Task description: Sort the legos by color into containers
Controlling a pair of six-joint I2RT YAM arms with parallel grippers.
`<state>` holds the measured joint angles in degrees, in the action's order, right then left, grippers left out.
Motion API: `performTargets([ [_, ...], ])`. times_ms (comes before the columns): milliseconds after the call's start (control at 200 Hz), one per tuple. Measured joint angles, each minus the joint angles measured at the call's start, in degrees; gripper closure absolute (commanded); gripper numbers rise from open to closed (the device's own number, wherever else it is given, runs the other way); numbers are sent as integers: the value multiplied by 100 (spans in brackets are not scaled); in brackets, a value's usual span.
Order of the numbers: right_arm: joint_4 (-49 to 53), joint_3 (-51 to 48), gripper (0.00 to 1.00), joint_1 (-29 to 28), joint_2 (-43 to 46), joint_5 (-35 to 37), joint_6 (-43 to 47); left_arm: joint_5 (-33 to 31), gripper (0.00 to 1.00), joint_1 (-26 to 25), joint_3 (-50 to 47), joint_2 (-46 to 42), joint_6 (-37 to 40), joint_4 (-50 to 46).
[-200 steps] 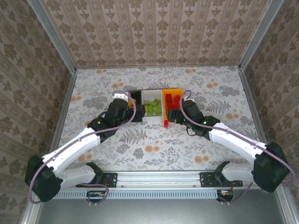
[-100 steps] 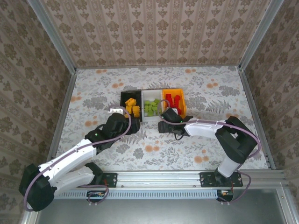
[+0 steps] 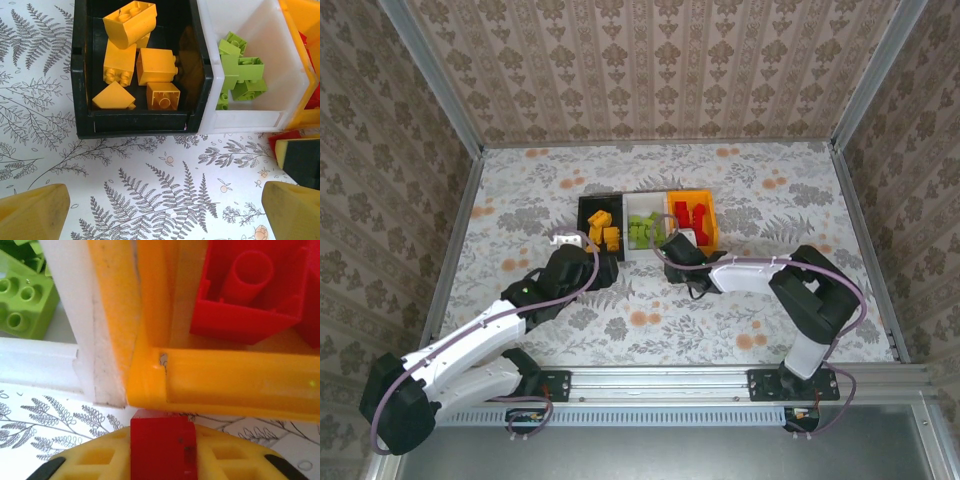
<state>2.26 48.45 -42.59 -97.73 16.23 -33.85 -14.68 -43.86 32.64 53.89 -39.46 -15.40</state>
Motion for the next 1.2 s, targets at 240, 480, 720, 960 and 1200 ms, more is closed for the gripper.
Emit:
performTargets([
  [240, 367, -444, 77, 28, 1650, -116, 74, 2, 0, 0, 0, -33, -4, -28],
  [480, 612, 772, 73, 828, 1322, -210, 186, -177, 0, 0, 0, -181, 2, -168],
  [720, 951, 1770, 47, 1287, 33, -190, 243, -494, 0, 26, 24, -249, 74, -267],
  [960, 1023, 1735, 16, 1368, 302, -96, 216, -1005, 0, 164, 223, -409, 308, -356],
  [1200, 708, 807, 0, 1368, 2118, 363, 212, -2048, 0, 1110, 210, -511, 1440, 468],
])
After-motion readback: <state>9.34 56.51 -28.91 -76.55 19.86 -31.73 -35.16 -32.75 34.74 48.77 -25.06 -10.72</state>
